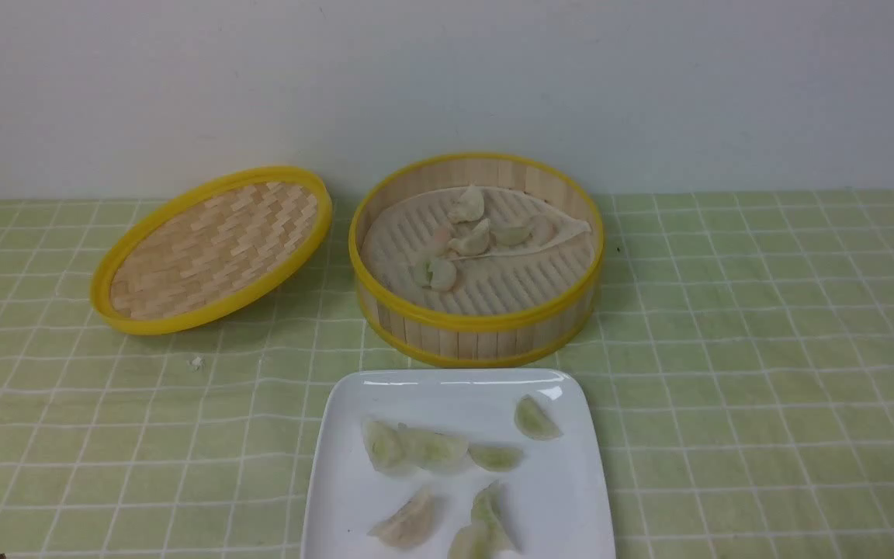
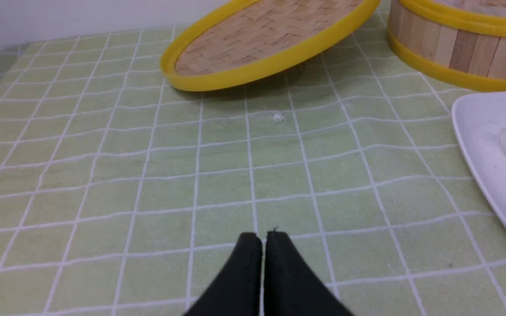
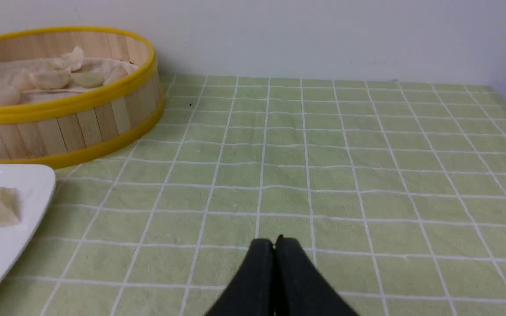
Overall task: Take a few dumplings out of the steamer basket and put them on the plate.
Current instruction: Use the left arm to grab a dumpling from the steamer
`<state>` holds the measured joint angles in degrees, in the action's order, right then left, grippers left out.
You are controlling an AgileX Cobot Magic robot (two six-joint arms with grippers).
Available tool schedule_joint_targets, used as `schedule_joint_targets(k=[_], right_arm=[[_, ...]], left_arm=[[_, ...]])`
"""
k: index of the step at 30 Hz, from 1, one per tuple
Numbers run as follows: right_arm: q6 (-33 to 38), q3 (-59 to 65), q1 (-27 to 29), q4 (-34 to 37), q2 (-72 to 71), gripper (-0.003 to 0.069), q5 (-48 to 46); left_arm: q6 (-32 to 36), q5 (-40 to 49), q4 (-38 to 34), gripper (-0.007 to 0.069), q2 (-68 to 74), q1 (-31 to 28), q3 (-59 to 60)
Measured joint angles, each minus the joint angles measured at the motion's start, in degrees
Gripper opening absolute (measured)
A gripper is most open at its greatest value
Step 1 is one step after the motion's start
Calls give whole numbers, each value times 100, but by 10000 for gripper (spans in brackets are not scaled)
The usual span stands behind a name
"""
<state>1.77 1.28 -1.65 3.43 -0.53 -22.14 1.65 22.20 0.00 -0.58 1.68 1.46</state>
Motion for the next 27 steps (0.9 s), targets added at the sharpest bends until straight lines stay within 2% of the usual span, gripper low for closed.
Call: schedule_joint_targets(k=[27], right_arm=[[0, 0, 0, 0, 0, -15, 0]], left_arm=[[41, -14, 130, -6, 0, 0, 4]])
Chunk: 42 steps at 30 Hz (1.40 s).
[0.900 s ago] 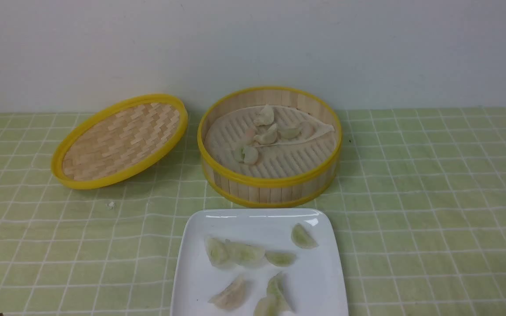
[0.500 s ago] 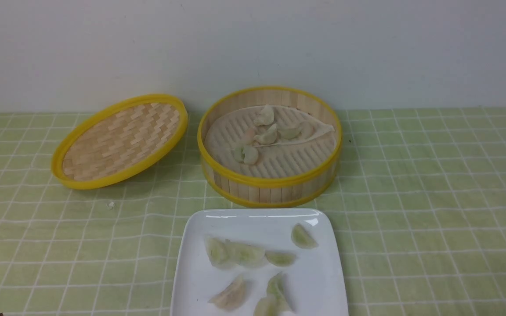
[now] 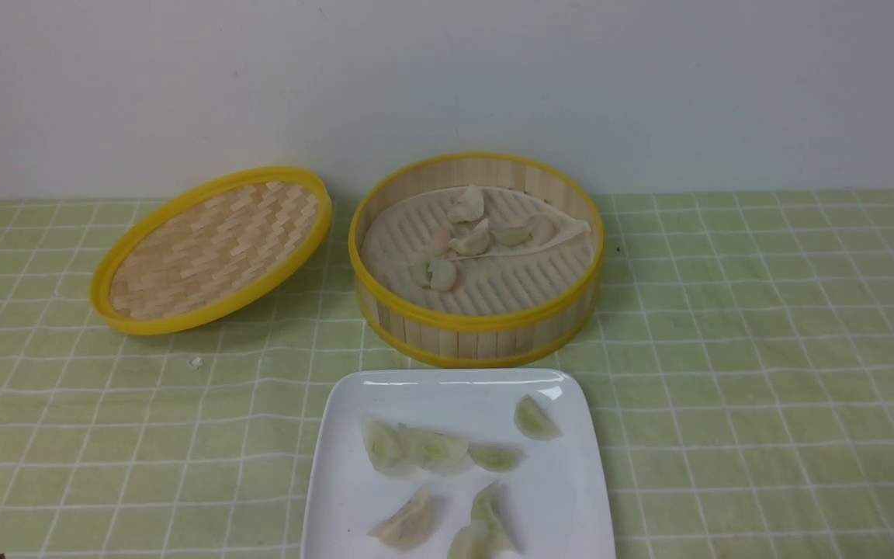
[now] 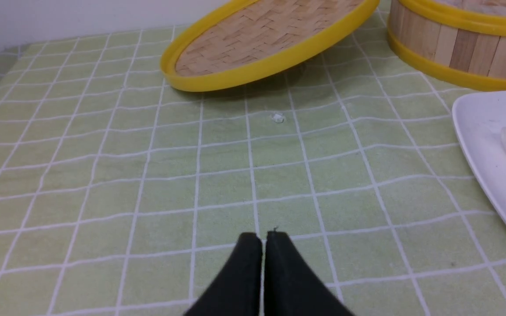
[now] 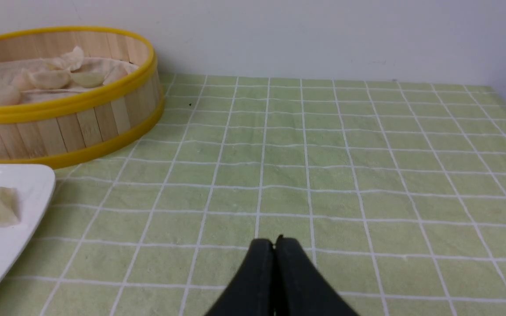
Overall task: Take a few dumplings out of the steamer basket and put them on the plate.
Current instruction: Use the left arm to grab a dumpling from the steamer
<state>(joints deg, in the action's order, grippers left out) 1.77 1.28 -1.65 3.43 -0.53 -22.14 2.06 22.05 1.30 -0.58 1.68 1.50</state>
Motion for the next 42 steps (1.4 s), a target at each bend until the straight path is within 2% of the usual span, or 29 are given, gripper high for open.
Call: schedule_joint_targets(k=[3, 6, 10, 13, 18, 19, 20, 22, 25, 29, 33, 34, 37, 40, 42], right_arm=[[0, 0, 0, 0, 0, -15, 0], [0, 0, 0, 0, 0, -15, 0], [0, 0, 0, 0, 0, -15, 0], [-27, 0, 0, 128, 0, -15, 14], [-401, 42, 0, 1357, 0, -15, 661], [-546, 42, 0, 1830, 0, -15, 987], [-572, 42, 0, 1910, 0, -15, 1043], [-787, 42, 0, 2932, 0, -15, 1660], [-842, 42, 0, 3833, 0, -15, 2114], [-754, 42, 0, 4411, 0, -15, 2585], [-739, 42, 0, 4588, 0, -15, 2879], [-696, -5, 0, 4559, 0, -15, 2756], [-438, -534, 0, 4109, 0, -15, 1885], [-139, -1538, 0, 3581, 167, -15, 720], [-44, -1903, 0, 3414, 399, -15, 216]], left_arm=[[-16, -191, 151, -6, 0, 0, 13], [-236, -572, -25, -6, 0, 0, 23], [-1039, -1438, -981, -6, 0, 0, 23], [-1300, -1801, -1450, -6, 0, 0, 23], [-1355, -2534, -1756, -6, 0, 0, 23], [-1355, -2874, -1797, -6, 0, 0, 23], [-1355, -3002, -1808, -6, 0, 0, 23], [-1403, -3892, -1942, -6, 0, 0, 3], [-1510, -4100, -2036, -6, 13, 0, -388], [-1542, -3198, -1737, -6, 555, 0, -1765], [-1497, -1299, -978, -6, 1573, 0, -3347], [-1440, -390, -804, -6, 2105, 0, -3993], [-1153, 1515, -670, -6, 3242, 0, -5169], [-703, 3082, -800, -6, 4377, 0, -6014], [-448, 3511, -913, -6, 4841, 0, -6255]])
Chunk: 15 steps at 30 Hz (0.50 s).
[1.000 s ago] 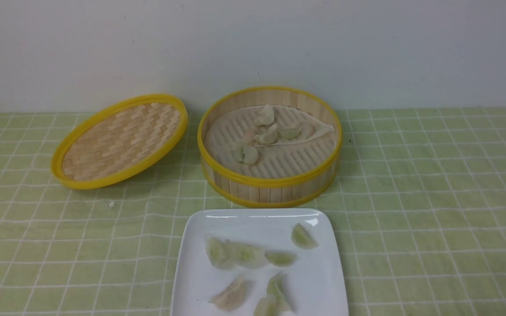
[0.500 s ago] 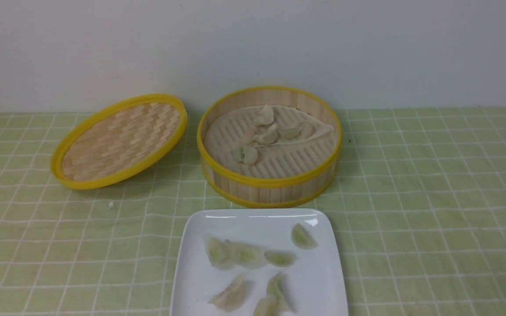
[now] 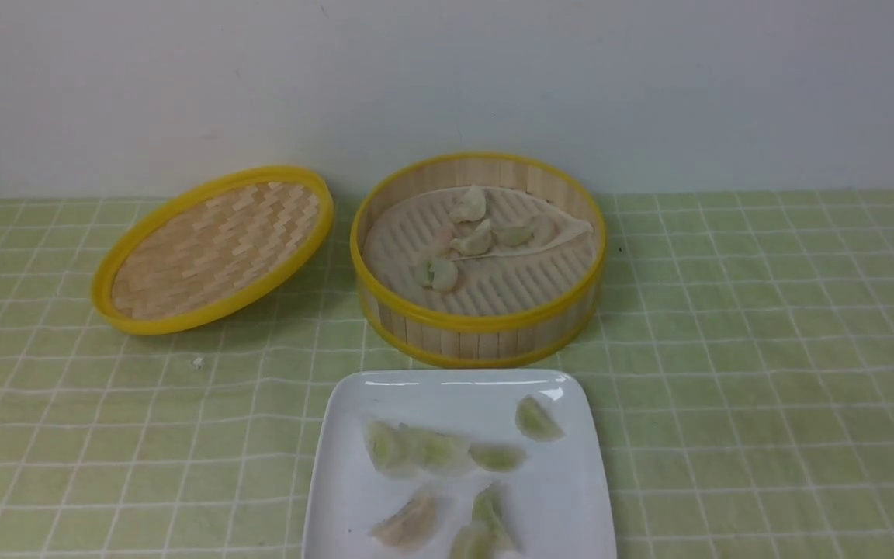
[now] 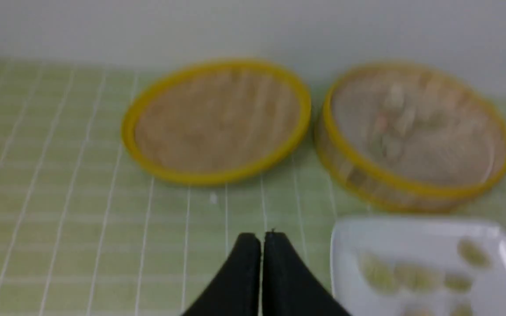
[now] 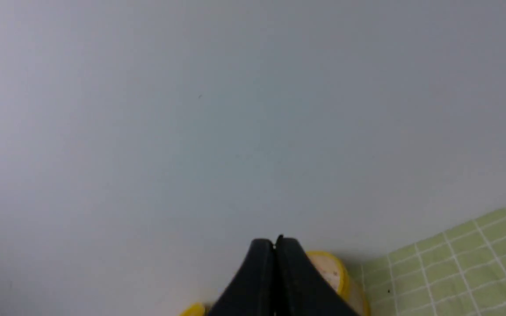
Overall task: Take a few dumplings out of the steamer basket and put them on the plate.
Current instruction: Use the left arm to grab a dumpling from the steamer
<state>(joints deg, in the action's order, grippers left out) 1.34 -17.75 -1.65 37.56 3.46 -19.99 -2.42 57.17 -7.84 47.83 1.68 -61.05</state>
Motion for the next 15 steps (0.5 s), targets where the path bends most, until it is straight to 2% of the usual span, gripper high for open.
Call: schedule_joint_targets(k=[1, 3, 4, 5, 8, 11, 15], right_arm=[[88, -746, 0, -227, 495, -15, -754], [210, -1439, 0, -475, 1172, -15, -1637], [226, -1514, 0, -529, 1244, -15, -1728], [384, -2240, 0, -793, 1880, -15, -2594], [599, -2944, 0, -1162, 2638, -15, -3740], [674, -3444, 0, -1562, 3329, -15, -4590], [704, -3605, 0, -1760, 3724, -15, -5052]], left_arm=[[425, 338, -215, -6, 649, 0, -265], [812, 480, -511, -6, 1321, 63, -479], [812, 485, -540, -6, 1384, 63, -479], [1061, 527, -794, -6, 1978, 214, -694], [1277, 527, -878, -6, 2554, 532, -992], [1434, 522, -866, -6, 3233, 999, -1411], [1634, 527, -873, -6, 4034, 1421, -1962]])
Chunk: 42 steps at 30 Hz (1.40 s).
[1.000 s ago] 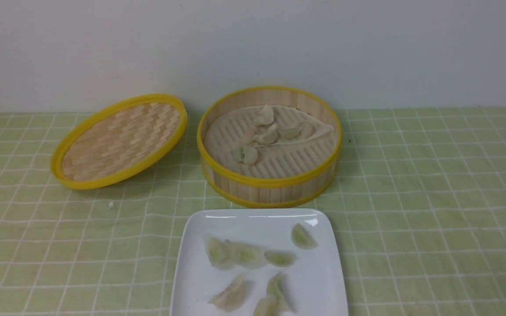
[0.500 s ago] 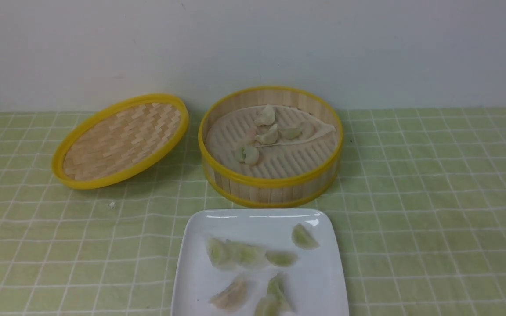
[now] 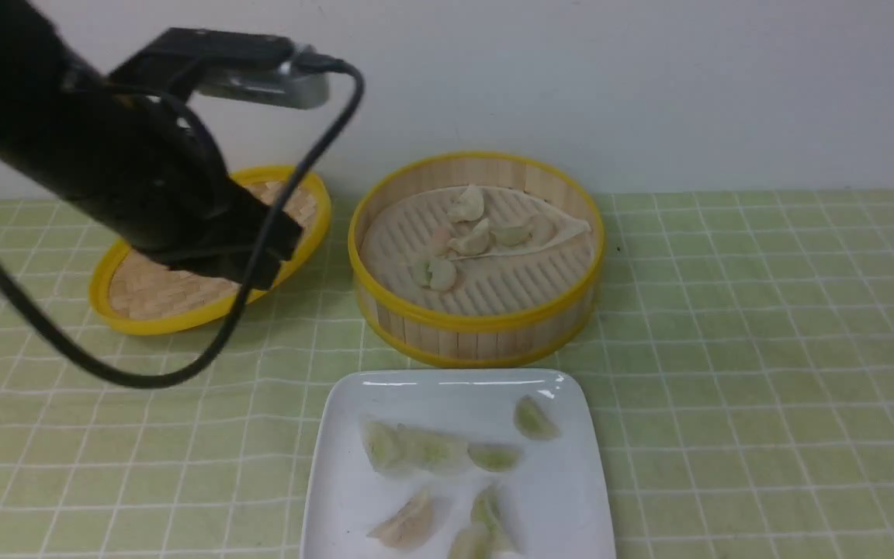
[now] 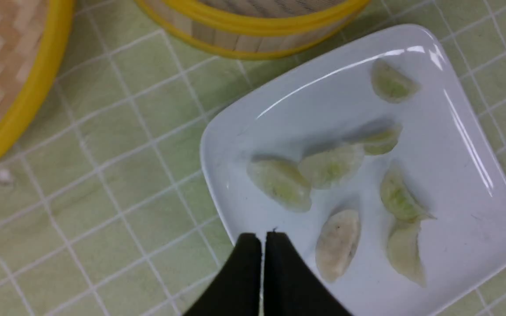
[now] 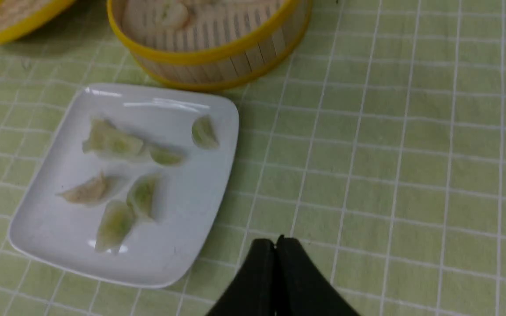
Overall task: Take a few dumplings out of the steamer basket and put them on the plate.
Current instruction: Use the left arm to grab a dumpling from the steamer
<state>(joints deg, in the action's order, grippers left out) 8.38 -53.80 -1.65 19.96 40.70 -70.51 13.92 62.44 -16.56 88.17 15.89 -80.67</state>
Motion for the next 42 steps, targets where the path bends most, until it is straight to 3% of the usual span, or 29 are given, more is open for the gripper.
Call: schedule_joint_targets(k=[13, 17, 25, 29, 39, 42], right_arm=[[19, -6, 0, 444, 37, -15, -43], [19, -6, 0, 530, 37, -15, -38], [64, -6, 0, 672, 37, -15, -38], [83, -6, 0, 714, 37, -15, -38], [89, -6, 0, 713, 37, -15, -38], [89, -6, 0, 713, 37, -15, -38]], left_arm=[[538, -367, 23, 18, 2580, 142, -2353], [837, -800, 23, 101, 3304, 147, -2863], [914, -1616, 23, 360, 4358, 147, -3312], [914, -1819, -126, 426, 4530, 147, -3330], [977, -1927, -251, 437, 4710, 147, -3360], [1023, -1933, -245, 399, 4710, 147, -3360]])
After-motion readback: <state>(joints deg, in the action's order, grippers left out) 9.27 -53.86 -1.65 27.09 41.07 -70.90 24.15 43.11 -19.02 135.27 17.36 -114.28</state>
